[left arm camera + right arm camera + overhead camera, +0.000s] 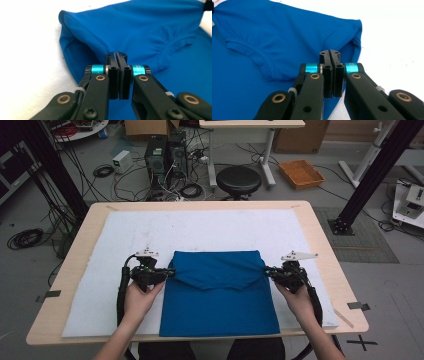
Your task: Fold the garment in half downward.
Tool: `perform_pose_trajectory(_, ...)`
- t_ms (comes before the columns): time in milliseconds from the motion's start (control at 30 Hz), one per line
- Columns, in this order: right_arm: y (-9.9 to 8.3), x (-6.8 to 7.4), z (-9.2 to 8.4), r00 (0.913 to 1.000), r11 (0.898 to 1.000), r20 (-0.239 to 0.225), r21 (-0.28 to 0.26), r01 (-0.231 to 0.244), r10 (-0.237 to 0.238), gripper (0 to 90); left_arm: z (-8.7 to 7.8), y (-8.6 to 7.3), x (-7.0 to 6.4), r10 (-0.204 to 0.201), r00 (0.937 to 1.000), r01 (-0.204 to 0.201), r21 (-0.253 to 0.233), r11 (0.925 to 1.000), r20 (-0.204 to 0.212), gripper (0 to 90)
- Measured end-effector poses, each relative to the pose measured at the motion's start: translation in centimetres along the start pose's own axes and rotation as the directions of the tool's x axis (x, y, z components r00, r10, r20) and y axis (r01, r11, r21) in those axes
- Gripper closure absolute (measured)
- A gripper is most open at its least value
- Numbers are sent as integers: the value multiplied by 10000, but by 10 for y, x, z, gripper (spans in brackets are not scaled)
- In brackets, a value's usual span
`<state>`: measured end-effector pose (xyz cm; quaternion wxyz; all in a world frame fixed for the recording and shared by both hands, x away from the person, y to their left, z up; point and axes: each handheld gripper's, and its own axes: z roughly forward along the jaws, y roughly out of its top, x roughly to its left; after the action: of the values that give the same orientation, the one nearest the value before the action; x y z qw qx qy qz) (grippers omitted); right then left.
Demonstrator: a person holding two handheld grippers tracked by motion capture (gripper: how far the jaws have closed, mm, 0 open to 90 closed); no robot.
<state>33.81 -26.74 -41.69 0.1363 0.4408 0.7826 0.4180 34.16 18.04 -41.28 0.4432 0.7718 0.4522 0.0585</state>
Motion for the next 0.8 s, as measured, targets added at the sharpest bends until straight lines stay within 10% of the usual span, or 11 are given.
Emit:
perform_pose_trajectory(467,-32,39,-52,9960,9979,-791,461,446,-408,897,-49,-41,-44,474,9905,-522,344,9980,1292,884)
perform_pose_trajectory(800,-62,64,-76,9912,9915,-839,719,1085,-1024,897,-63,-74,-60,746,9891,-874,982,9913,1271,884)
